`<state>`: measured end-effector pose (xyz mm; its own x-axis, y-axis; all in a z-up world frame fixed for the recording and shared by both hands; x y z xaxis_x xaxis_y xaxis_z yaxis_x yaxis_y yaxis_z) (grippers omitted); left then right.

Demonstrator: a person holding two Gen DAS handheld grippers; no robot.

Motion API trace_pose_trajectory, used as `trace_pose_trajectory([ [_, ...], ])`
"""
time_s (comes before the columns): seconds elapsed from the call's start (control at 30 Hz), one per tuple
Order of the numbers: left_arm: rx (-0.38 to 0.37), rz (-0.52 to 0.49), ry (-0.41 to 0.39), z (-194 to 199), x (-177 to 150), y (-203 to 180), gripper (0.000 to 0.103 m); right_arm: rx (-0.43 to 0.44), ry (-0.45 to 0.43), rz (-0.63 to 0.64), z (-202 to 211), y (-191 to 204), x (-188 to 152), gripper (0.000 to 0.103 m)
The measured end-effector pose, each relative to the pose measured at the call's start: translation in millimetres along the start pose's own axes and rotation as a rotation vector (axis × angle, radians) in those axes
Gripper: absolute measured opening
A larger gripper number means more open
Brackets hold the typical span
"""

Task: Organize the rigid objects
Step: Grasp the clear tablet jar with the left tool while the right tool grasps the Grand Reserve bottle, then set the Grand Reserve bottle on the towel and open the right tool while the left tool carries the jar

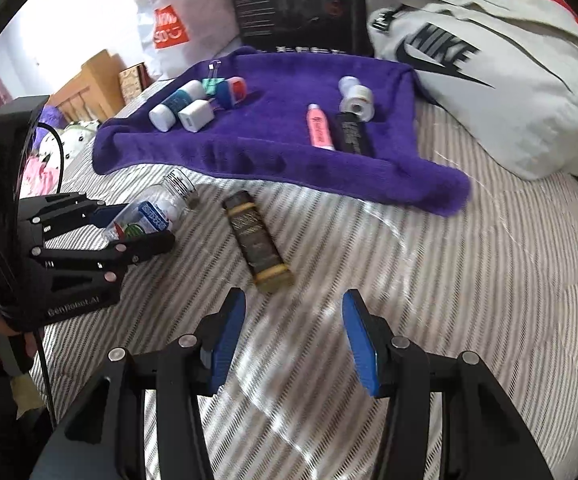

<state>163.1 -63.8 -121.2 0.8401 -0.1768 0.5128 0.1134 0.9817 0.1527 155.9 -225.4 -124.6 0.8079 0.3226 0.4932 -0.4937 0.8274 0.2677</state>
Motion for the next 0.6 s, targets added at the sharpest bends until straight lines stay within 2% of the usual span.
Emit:
trace_pose_trajectory([
  [0.2, 0.023, 0.061, 0.009, -5.2, -6.4, 37.6, 0.039, -0.003, 0.014, 0.102, -24.6, 18.0, 15.1, 0.049],
  [0.37, 0.030, 0.076, 0.012, -6.7, -8.4, 51.8, 0.039, -0.034, 0.029, 0.186, -40.3, 27.8, 23.3, 0.036],
  [0.6, 0.016, 0.085, 0.003, -8.6, -8.6, 54.8, 0.039, -0.016, 0.053, 0.196, -44.8, 27.4, 33.4, 0.028],
])
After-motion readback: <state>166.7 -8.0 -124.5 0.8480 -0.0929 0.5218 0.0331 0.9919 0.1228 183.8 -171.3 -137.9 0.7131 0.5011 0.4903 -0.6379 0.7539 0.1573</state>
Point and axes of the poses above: each gripper's, at about its wrist camera, not at the fingertips, and z roughly against the way its jaws point, y to its left, x to its top, the point moved 5 cm from there along -z, roughly the way its jaws point, and after that the axes turned 9 degrees about x, right-handed, at the moved point
